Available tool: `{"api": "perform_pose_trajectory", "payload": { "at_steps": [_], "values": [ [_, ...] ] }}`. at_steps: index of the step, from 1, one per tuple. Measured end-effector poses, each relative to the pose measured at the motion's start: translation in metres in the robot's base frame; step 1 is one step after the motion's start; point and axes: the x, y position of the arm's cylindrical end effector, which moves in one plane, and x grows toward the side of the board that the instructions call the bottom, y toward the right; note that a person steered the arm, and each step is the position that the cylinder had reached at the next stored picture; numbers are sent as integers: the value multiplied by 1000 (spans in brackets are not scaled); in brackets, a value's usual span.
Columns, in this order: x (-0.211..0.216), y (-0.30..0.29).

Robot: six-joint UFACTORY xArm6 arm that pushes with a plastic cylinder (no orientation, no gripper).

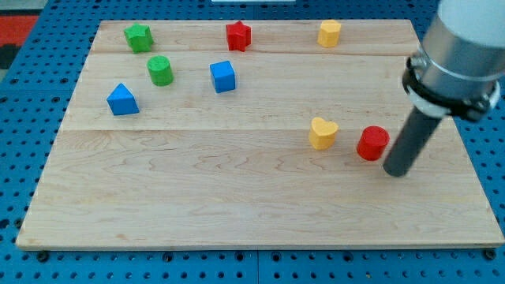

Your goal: Separate the red circle from yhe yellow heart

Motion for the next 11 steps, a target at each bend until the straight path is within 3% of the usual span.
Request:
{"api": "perform_pose_trajectory", "payload": {
  "at_steps": [1,2,4,9,10,11],
  "values": [
    [-50,0],
    [-33,26],
    [-34,-65],
    [-128,-38],
    [-114,-2],
    [-116,-6]
  ]
}}
